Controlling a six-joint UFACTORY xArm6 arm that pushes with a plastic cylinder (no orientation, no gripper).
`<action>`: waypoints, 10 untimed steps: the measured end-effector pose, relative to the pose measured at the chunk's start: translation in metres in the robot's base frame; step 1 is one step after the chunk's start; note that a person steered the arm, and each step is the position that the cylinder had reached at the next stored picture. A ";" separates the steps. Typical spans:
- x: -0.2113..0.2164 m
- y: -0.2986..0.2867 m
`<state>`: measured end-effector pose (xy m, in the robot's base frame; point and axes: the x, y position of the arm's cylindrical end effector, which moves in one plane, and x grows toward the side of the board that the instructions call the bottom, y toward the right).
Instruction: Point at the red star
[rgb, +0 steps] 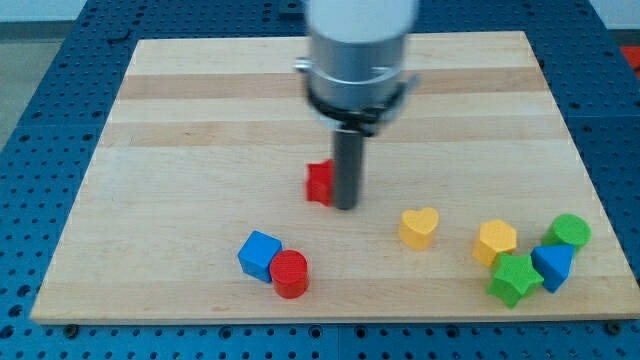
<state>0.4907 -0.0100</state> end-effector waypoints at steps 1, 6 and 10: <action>-0.012 -0.075; 0.003 -0.183; -0.007 -0.046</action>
<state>0.4835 -0.0560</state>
